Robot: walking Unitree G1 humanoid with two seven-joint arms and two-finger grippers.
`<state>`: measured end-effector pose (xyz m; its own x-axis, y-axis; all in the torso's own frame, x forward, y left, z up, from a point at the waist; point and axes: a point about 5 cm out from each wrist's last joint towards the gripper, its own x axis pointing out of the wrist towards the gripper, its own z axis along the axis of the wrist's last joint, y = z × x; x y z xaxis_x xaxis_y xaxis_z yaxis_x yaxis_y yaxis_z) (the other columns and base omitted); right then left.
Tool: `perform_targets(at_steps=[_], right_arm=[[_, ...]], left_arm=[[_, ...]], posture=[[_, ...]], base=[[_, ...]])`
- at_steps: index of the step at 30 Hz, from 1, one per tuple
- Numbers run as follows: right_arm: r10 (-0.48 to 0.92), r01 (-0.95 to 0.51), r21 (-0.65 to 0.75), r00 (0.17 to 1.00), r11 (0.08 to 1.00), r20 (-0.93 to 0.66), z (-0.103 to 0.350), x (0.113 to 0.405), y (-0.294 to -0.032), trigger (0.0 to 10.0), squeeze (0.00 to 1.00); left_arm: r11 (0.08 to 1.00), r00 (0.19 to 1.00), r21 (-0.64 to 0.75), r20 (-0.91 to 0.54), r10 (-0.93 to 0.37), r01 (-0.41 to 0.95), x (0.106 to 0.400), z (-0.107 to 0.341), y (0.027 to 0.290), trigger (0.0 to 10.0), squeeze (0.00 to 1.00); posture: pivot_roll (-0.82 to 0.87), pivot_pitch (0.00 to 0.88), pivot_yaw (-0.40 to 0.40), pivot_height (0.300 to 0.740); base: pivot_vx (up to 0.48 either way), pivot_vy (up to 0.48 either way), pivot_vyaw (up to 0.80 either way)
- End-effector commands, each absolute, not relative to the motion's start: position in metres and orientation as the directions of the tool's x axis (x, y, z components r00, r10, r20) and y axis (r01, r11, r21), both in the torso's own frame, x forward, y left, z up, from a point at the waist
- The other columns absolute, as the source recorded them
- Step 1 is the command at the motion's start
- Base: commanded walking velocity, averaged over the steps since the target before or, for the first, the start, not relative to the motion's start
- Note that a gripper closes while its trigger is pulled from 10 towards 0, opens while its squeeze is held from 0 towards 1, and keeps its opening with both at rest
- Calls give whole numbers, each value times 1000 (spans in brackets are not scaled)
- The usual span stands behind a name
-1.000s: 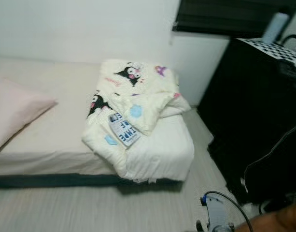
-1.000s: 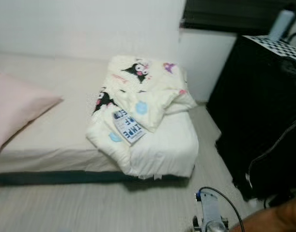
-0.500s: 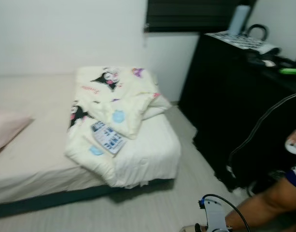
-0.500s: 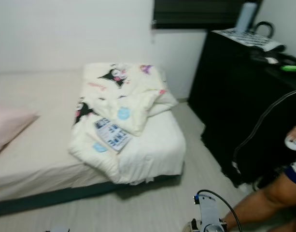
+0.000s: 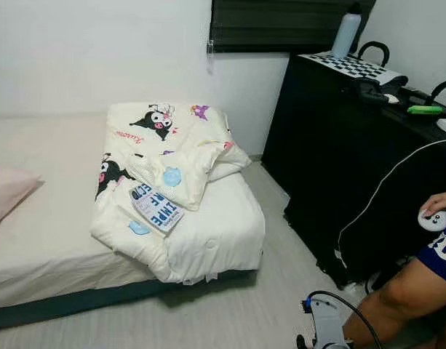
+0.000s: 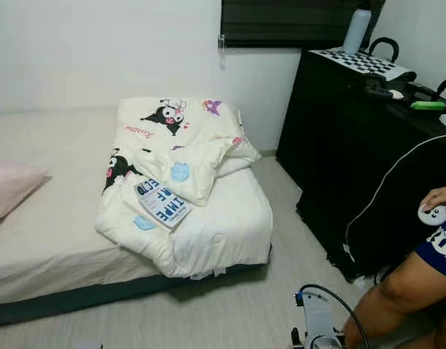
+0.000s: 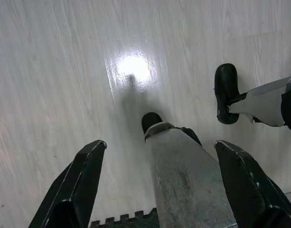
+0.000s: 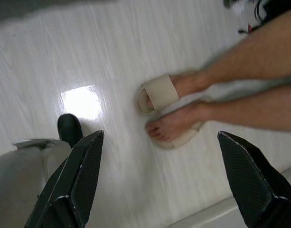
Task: Clean up the room
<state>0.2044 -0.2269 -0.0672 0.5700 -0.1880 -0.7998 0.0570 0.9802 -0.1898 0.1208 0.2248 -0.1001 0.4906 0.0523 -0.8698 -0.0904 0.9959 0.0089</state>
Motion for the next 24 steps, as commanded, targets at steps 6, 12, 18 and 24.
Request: perform_targets(at_steps=[6, 12, 18, 24], right_arm=[[-201, 75, -192, 558, 978, -805, -69, 197, -235, 10000, 0], [-148, 38, -151, 531, 988, -834, -76, 189, -222, 10000, 0], [-151, 88, -123, 549, 989, -822, -77, 192, -212, 10000, 0], [-140, 75, -118, 551, 990, -823, -75, 198, -210, 10000, 0]], left_arm=[[996, 463, 0, -885, 41, -87, 113, -103, 224, 10000, 0], [996, 468, 2, -883, 45, -91, 113, -102, 227, 10000, 0], [997, 478, -3, -878, 36, -82, 116, -101, 226, 10000, 0], [997, 470, 14, -881, 46, -70, 121, -100, 227, 10000, 0]], posture=[[-78, 69, -66, 740], [-78, 83, -26, 740], [-88, 84, -2, 740], [-100, 77, -2, 740]], base=[[0, 0, 0], [0, 0, -667], [0, 0, -400], [0, -327, 0]])
